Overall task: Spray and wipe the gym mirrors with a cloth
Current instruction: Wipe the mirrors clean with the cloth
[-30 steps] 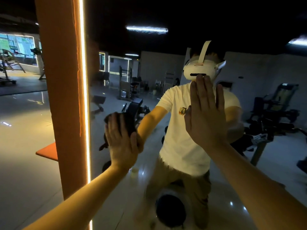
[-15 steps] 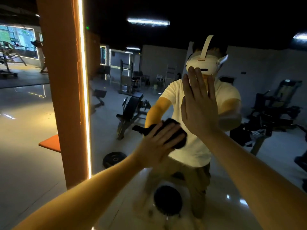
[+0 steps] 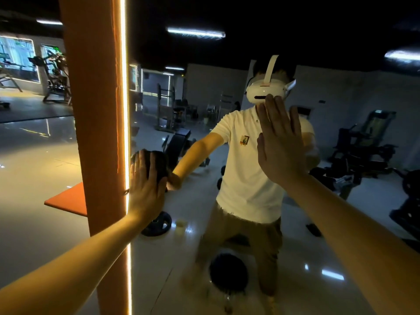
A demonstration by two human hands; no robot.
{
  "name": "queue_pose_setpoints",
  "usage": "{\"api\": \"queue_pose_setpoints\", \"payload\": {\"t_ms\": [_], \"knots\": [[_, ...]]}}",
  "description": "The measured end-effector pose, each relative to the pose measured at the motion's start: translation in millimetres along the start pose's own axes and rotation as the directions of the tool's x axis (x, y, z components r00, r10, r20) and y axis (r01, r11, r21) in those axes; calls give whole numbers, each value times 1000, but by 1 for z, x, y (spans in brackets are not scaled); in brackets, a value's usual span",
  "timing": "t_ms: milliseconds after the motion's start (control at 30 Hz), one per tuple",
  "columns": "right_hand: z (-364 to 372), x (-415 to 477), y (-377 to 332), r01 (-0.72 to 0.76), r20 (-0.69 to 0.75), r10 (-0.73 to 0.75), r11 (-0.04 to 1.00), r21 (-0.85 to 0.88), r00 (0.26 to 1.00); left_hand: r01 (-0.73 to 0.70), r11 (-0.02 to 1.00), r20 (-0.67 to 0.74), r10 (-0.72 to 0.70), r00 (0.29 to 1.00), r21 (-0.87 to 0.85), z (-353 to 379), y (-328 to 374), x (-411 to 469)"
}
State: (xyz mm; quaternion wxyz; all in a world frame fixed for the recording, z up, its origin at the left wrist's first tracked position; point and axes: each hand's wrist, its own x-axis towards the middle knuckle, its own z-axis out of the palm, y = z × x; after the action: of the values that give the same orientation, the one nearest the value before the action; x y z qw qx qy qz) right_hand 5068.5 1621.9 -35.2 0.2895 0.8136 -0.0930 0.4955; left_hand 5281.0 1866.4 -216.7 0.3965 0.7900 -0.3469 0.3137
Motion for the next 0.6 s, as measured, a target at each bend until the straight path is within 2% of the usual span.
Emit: {"api": "queue_pose_setpoints", "payload": {"t_ms": [100,200,300,400,500,533,567,600], "knots": [[-9,-6,8,39,27,-39,999,20,999,-270,962,16,269,963,32,23,35,-8],[-17,-31,24,29,35,-30,999,19,999,-433,900,51,432,901,35,49,82,-12],[-18,-64,44,-12,51,12,1000,9,999,-632,772,144,619,772,67,78,123,-19],[-15,-84,59,32,73,-34,999,20,997,-776,627,207,752,626,70,109,162,-34],[-13,-87,63,49,67,-52,998,48,996,-911,398,418,812,406,112,130,191,-46],[-12,-87,62,42,61,-46,998,56,997,-931,344,446,819,361,122,131,192,-45],[-11,-87,61,35,57,-39,997,64,998,-936,319,430,832,350,146,130,189,-41],[-10,-87,59,24,55,-28,997,70,998,-929,331,373,851,371,167,126,182,-38]]}}
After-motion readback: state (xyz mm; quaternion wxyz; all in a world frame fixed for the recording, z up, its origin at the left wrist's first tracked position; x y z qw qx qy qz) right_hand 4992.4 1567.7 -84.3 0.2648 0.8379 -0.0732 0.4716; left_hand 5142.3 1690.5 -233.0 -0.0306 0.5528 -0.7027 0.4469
